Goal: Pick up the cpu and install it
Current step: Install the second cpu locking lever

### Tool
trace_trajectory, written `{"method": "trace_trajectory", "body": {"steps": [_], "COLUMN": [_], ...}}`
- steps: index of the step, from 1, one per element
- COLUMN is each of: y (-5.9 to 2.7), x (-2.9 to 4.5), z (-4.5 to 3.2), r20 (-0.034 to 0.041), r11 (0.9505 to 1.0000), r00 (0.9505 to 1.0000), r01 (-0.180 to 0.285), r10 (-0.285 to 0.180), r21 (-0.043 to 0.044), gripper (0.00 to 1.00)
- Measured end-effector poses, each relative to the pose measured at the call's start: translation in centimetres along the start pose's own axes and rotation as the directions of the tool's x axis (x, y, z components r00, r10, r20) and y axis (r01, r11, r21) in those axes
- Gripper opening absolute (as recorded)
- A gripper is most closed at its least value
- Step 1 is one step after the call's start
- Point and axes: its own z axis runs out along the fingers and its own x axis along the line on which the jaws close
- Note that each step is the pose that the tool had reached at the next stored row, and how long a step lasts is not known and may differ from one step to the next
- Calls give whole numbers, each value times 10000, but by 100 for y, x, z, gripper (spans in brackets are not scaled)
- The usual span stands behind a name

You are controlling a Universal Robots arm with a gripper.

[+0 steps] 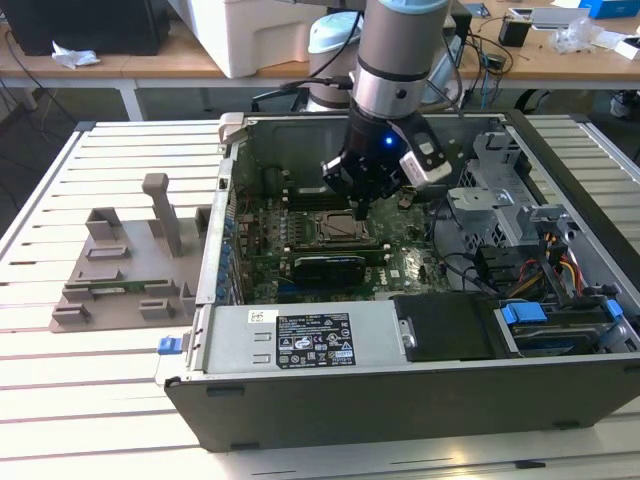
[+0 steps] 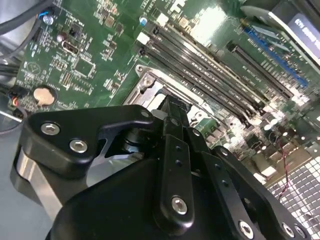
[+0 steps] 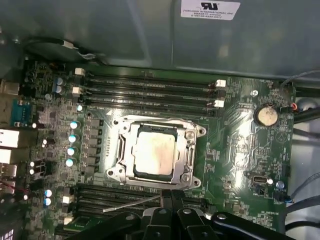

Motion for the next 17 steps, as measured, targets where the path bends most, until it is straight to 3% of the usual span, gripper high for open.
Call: {"method": "trace_trajectory", "body": {"steps": [3, 6, 9, 13, 17], "y": [-98, -103, -181, -213, -263], "x": [50, 155, 280, 354, 355], "z": [73, 137, 212, 284, 291], "r20": [3, 2, 11, 12, 12], "r11": [10000, 10000, 9999, 9999, 9998], "r00": [10000, 10000, 10000, 10000, 10000], "r01": [0, 3, 7, 44, 70], "r10": [0, -3, -7, -44, -70], "r21": [-23, -30, -109, -165, -188], "gripper": [11, 11, 11, 11, 11]}}
